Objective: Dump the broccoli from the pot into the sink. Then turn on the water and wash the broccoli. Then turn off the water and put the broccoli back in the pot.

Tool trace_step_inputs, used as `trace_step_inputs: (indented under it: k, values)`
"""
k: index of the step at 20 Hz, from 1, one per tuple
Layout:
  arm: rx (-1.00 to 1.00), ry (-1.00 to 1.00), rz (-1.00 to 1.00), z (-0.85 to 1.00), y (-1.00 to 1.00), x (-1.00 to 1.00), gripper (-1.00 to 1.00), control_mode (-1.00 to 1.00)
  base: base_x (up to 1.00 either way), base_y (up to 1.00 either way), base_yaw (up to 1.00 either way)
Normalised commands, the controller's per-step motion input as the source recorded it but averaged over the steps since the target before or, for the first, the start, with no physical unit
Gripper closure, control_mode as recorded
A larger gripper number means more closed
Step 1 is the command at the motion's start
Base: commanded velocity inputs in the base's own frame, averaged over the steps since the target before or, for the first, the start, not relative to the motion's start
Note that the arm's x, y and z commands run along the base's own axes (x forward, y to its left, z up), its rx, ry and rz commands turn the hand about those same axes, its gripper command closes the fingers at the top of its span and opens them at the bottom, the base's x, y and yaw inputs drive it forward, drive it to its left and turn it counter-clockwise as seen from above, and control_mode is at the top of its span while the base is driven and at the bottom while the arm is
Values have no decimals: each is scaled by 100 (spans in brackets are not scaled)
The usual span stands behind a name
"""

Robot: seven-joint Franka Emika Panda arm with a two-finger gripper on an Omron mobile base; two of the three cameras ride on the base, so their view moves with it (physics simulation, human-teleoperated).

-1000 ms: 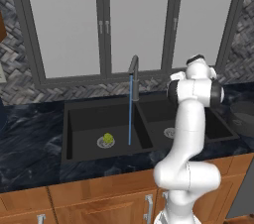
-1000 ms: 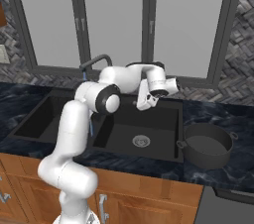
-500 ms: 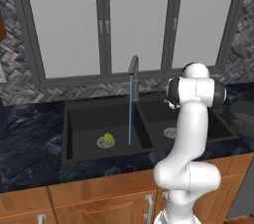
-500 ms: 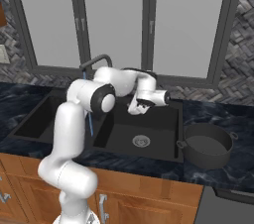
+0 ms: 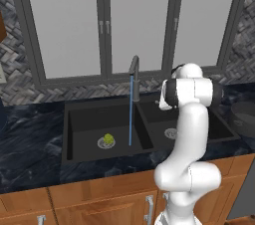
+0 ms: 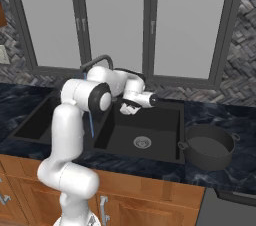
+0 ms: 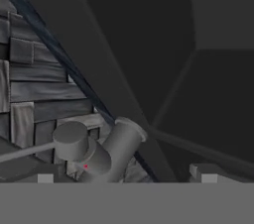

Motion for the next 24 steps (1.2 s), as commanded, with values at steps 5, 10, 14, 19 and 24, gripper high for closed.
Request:
trace_step_inputs:
  k: [5,10,14,19,24]
  values:
    - [0,0,0,-2,-4,38,-100,-100,0,0,0]
    - [0,0,0,-2,-1,30,-100,-100,0,0,0]
    - [0,0,0,-8,0,29,-100,-100,0,0,0]
    - [0,0,0,-13,0,33,-100,-100,0,0,0]
    - [0,2,0,-13,0,38,-100,-100,0,0,0]
